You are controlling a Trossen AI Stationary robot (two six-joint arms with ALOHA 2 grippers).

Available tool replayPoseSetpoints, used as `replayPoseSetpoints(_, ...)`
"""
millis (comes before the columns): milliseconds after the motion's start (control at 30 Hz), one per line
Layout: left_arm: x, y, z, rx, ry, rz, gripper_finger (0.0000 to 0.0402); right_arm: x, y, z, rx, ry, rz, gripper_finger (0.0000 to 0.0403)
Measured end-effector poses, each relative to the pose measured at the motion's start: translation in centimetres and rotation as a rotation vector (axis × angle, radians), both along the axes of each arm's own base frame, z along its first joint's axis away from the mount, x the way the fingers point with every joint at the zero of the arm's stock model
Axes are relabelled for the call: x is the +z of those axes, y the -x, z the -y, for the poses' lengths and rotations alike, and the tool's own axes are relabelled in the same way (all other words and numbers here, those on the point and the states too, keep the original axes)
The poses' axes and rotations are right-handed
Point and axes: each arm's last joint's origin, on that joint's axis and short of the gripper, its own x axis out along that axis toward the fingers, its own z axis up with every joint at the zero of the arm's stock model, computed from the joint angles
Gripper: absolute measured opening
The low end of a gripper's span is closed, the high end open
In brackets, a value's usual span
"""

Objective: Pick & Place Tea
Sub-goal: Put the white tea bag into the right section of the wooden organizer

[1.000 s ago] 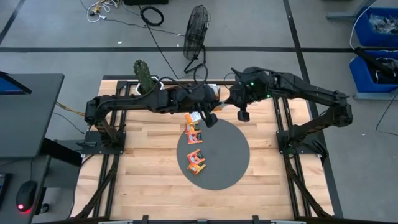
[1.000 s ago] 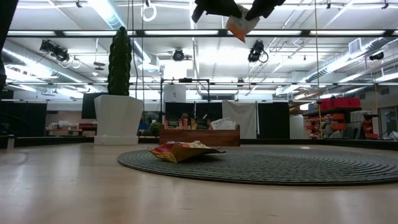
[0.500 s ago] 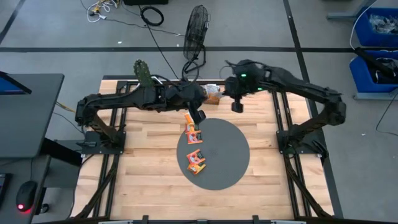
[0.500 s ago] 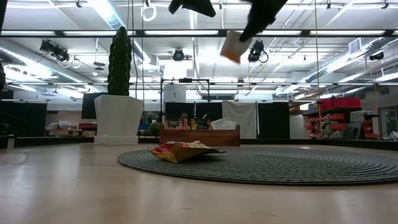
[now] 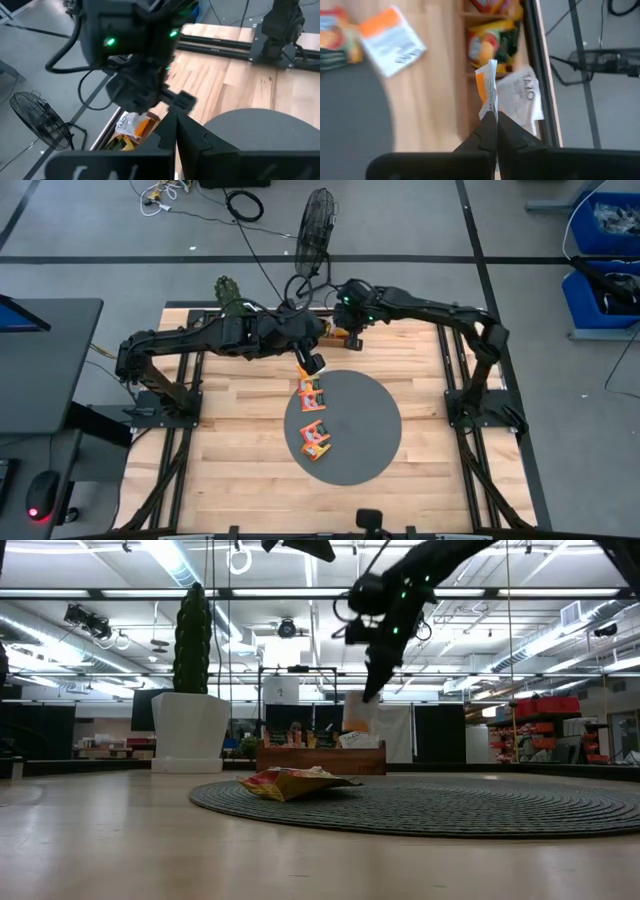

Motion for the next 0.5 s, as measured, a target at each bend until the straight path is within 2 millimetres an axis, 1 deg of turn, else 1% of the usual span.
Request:
replayPoseSetpoints(100,0.0,0.0,0.0,-0.001,-0.007,-0.004,0.0014,-1.2,-0.3,1.2,-0.028,0.025,-0.015,0.0000)
replayPoseSetpoints(167,0.0,0.1,-0.1,0.000,-0.009,-0.005,0.0014,-1.8,-0.5,1.9,-0.050,0.068,-0.033,0.0000)
replayPoseSetpoints(233,0.0,0.1,-0.1,-0.001,-0.009,-0.006,0.0014,-2.3,-0.4,2.4,-0.059,0.070,-0.045,0.0000)
replayPoseSetpoints(400,0.0,0.1,-0.1,-0.006,-0.018,-0.013,0.0014,-3.3,-0.3,2.9,-0.074,0.017,-0.064,0.0000)
replayPoseSetpoints(500,0.0,0.1,-0.2,-0.007,-0.026,-0.018,0.0014,-3.3,-0.3,2.9,-0.075,0.014,-0.060,0.0000)
